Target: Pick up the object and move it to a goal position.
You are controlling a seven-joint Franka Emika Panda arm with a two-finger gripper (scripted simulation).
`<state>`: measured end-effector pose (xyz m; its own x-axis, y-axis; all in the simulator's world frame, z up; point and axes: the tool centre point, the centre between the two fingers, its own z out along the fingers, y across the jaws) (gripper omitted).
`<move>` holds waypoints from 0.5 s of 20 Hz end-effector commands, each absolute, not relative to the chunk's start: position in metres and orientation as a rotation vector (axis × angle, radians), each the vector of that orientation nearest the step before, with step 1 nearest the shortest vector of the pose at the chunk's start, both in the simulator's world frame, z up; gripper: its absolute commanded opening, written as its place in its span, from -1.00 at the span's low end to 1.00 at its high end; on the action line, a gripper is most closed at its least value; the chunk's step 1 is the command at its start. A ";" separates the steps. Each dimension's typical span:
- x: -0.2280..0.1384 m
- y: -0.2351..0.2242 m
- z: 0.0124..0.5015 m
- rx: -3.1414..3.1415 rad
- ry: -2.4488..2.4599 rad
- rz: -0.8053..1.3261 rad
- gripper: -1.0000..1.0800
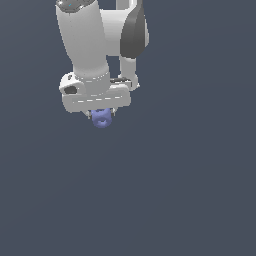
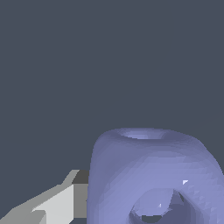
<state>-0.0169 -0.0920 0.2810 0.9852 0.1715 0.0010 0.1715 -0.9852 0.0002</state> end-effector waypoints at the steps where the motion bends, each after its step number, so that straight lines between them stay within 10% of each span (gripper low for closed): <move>1: -0.013 -0.095 0.307 3.130 0.271 0.000 -1.00; 10: 0.000 -0.102 0.369 3.130 0.271 0.000 -1.00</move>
